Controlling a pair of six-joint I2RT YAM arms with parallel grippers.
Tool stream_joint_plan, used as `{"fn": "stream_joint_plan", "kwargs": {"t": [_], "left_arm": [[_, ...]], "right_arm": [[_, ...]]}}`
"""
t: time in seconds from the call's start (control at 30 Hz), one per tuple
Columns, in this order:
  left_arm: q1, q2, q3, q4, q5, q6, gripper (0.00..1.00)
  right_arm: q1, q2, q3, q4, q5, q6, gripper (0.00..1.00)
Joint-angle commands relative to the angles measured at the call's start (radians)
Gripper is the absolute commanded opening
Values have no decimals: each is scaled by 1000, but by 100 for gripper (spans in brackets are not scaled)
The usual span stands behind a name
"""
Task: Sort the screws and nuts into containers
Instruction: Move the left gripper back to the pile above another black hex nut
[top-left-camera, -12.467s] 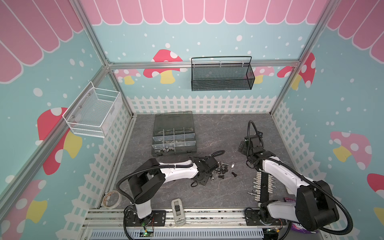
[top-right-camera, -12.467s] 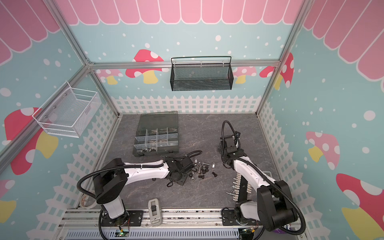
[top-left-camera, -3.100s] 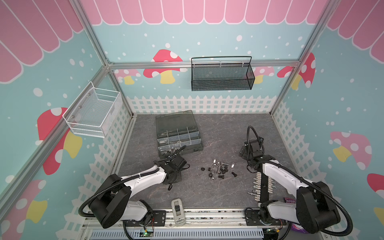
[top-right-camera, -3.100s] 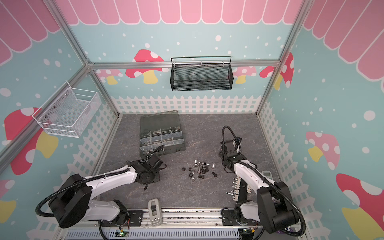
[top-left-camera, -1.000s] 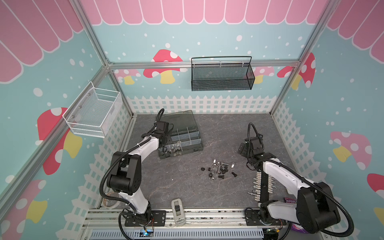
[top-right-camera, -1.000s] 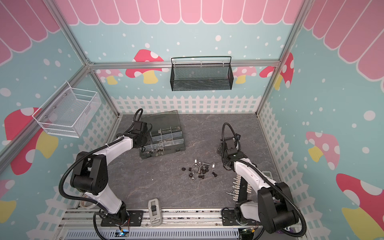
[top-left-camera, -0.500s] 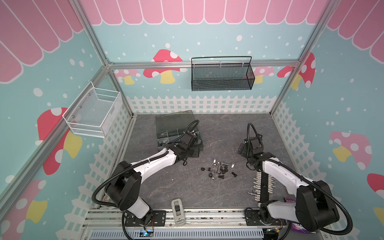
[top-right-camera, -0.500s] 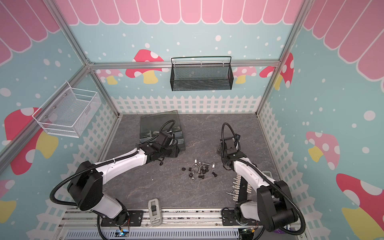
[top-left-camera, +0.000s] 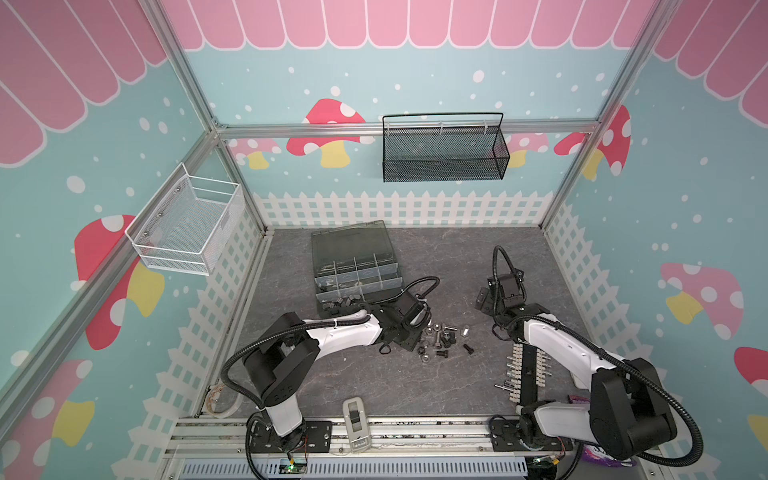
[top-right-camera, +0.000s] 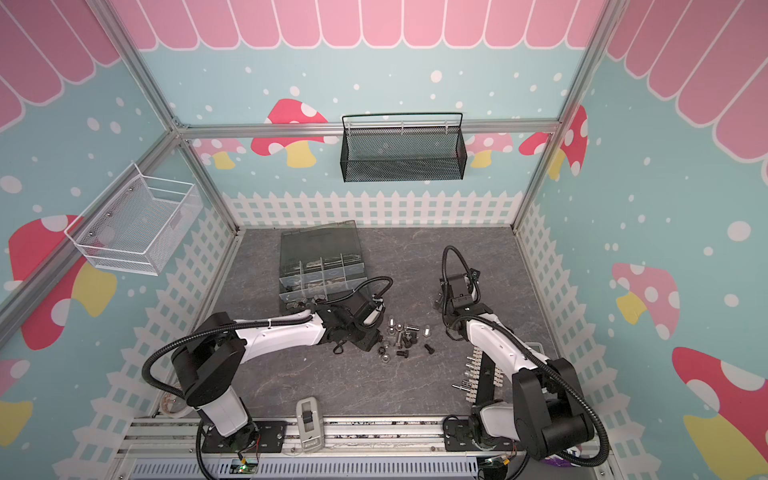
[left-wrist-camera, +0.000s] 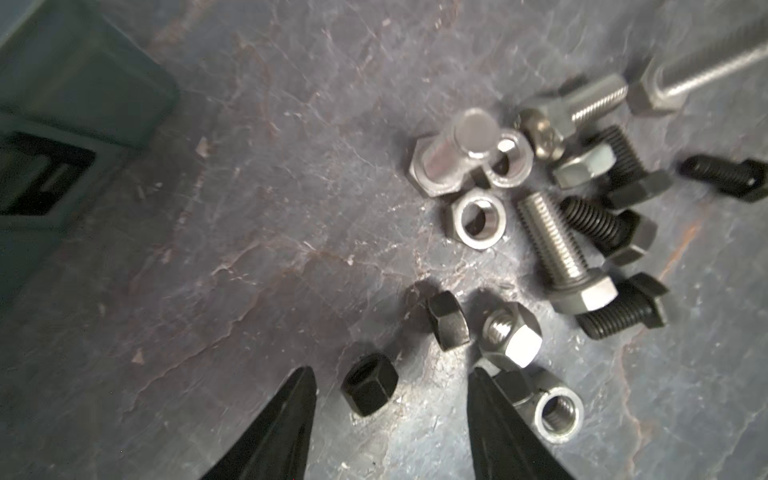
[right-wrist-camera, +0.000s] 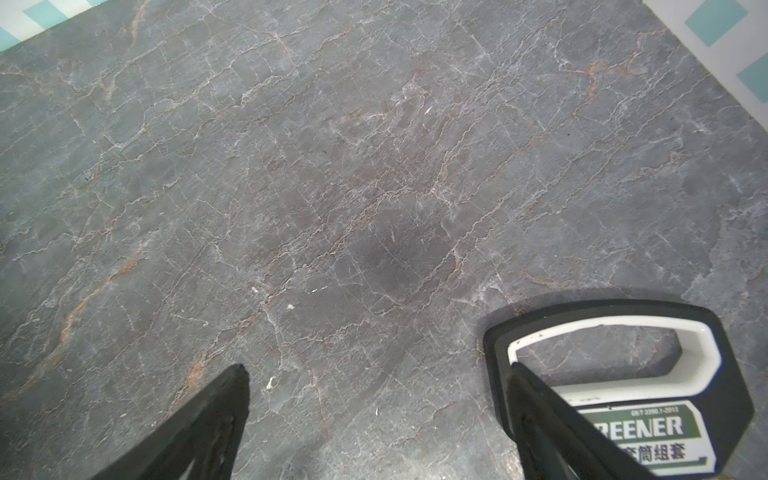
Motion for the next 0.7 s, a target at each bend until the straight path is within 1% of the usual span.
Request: {"fn": "stream_joint_plan", "kwargs": {"t": [0.0, 0.3, 0.37, 0.57, 0.67], "left_arm": [[-9, 20, 3, -20, 20, 88, 60], [-9, 36, -3, -31, -19, 89, 60], [-9, 37, -11, -30, -26, 82, 58], [-7, 52, -12, -29, -59, 73, 49], [-6, 65, -6, -28, -66, 72, 48]], "right_arm": [[6, 13, 28, -14, 7, 25, 97], [6, 17, 36, -28, 9, 23, 97], [6, 17, 38, -28, 10, 22, 97], [6, 26, 40, -27, 6, 27, 97], [6, 32, 42, -28, 6, 24, 97]]}}
